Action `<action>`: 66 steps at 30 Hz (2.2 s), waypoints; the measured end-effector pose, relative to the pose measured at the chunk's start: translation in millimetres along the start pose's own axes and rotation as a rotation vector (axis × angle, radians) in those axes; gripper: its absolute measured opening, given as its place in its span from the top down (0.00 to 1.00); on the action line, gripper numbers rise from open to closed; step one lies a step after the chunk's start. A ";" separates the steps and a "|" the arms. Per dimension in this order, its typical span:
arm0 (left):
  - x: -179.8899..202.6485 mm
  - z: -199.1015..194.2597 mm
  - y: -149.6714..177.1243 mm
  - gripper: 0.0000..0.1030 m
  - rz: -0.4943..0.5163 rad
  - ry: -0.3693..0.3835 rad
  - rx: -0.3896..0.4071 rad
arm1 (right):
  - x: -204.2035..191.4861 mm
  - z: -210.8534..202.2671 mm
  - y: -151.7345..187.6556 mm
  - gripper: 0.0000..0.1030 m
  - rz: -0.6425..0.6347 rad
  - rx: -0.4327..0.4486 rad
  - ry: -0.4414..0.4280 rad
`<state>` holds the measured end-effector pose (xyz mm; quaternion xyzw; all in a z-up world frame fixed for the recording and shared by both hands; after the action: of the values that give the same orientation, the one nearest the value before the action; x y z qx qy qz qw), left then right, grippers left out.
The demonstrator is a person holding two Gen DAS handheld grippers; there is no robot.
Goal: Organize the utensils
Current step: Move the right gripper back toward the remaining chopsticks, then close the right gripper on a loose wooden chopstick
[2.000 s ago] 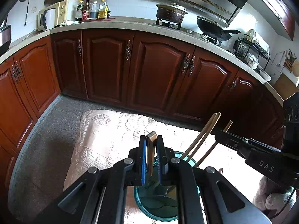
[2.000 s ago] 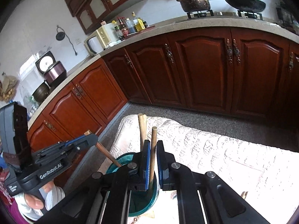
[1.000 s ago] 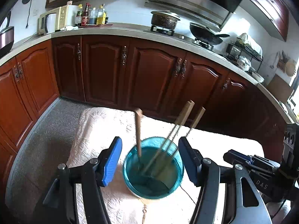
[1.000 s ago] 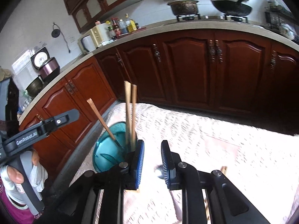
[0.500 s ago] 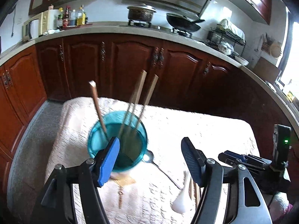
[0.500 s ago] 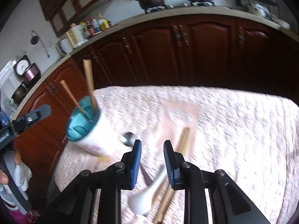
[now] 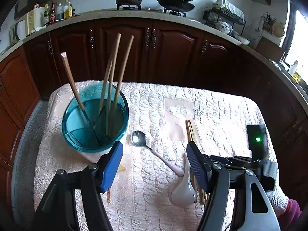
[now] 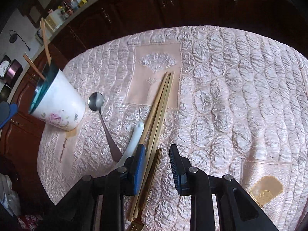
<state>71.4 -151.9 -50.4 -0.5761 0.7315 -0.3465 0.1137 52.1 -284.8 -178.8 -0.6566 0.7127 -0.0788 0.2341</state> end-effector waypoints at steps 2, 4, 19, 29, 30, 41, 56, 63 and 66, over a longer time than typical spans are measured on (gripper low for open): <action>-0.5 2.8 2.6 0.33 0.000 0.001 -0.013 | -4.9 11.8 -1.1 0.71 -0.023 -0.034 0.004; -0.2 6.1 4.0 0.33 0.002 -0.004 -0.023 | -11.5 18.2 -1.3 0.71 -0.052 -0.049 0.008; 19.3 33.0 11.6 0.33 0.016 0.018 -0.091 | 70.3 -19.8 18.7 0.73 0.139 0.005 0.138; 51.6 72.2 3.5 0.33 0.030 0.012 -0.124 | 102.5 -39.4 -7.9 0.71 0.189 0.079 0.073; 54.9 77.0 2.0 0.33 0.035 0.009 -0.128 | 102.1 -37.6 -15.7 0.72 0.183 0.088 0.064; 70.7 127.5 -17.7 0.33 0.038 -0.012 -0.182 | 114.6 19.6 -67.1 0.83 0.170 0.053 0.037; 86.3 195.2 -37.0 0.42 0.047 -0.031 -0.245 | 172.0 -14.0 -48.7 0.85 0.185 0.031 0.022; 90.7 224.8 -40.6 0.63 0.068 -0.049 -0.294 | 162.4 2.0 -60.4 0.84 0.170 0.021 0.027; 92.7 239.6 -40.4 0.78 0.086 -0.050 -0.310 | 160.5 4.5 -62.6 0.85 0.162 0.030 0.026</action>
<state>208.9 -331.3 -178.9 -0.5634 0.7971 -0.2098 0.0565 105.8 -447.8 -193.4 -0.5919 0.7653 -0.0788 0.2403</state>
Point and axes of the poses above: each gripper's, at about its wrist camera, not at the fingertips, and z roughly the way its jaws point, x to its right, y to its underside, the point moved 3 cm from there along z, roughly the way its jaws point, and after that the axes turned 5 degrees about -z, right-handed, at the moved point
